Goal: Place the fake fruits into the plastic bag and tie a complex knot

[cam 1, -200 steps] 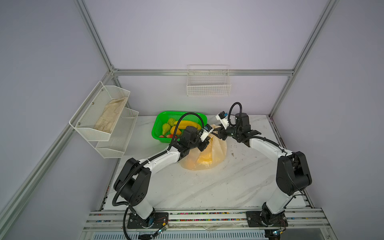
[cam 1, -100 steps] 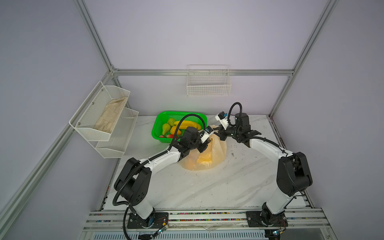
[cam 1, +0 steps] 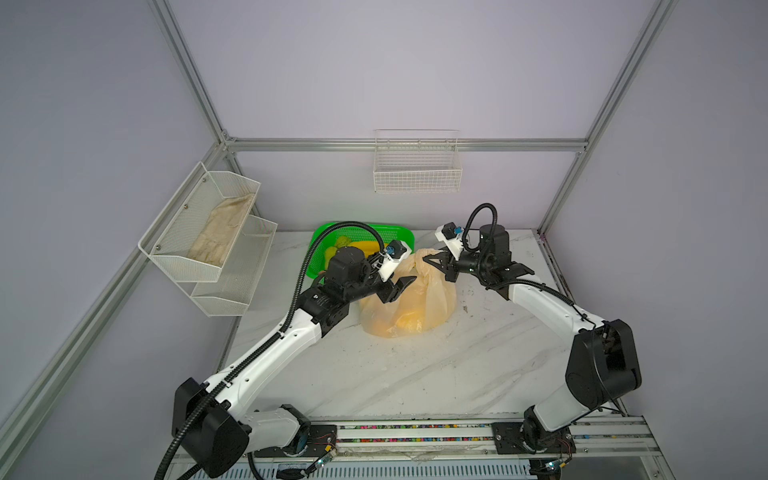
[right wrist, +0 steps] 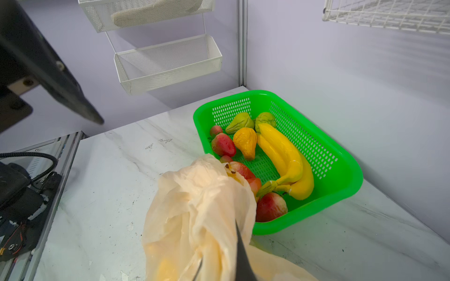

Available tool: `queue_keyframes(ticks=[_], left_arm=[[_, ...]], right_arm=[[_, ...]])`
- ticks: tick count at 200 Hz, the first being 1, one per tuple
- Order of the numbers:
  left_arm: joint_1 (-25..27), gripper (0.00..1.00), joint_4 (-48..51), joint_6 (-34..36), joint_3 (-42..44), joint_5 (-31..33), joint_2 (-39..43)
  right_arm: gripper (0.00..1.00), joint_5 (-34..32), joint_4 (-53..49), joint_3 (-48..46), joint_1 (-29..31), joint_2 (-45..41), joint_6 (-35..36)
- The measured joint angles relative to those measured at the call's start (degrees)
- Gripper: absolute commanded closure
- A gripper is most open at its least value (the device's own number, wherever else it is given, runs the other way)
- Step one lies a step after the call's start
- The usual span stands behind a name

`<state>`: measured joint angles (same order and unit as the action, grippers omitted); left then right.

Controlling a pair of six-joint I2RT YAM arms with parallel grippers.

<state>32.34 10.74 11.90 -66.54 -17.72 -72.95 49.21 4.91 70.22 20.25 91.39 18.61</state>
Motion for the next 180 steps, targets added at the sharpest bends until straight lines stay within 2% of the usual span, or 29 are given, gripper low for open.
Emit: queue_keyframes(ticks=[51,83,106,133,180], left_arm=[[-5.8,0.22,7.0,4.9,-8.5,-5.8,-12.1],[-6.2,0.14,11.0,7.5,-11.9,-10.3,-17.6],[-6.2,0.13,12.0,8.8,-16.2,-12.5,-20.7],[-6.3,0.17,12.6,10.1,-20.7,-14.1,-23.3],[-6.6,0.36,17.0,13.4,-26.3,-18.0,-27.2]], right_arm=[[1.0,2.4,0.0,-0.1,0.0,0.0,1.7],[1.0,3.3,0.0,-0.5,0.0,-0.3,2.1],[1.0,3.9,0.0,-0.5,0.0,-0.3,2.3],[1.0,4.3,0.0,-0.5,0.0,-0.4,2.7],[1.0,4.4,0.0,-0.5,0.0,-0.4,2.9]])
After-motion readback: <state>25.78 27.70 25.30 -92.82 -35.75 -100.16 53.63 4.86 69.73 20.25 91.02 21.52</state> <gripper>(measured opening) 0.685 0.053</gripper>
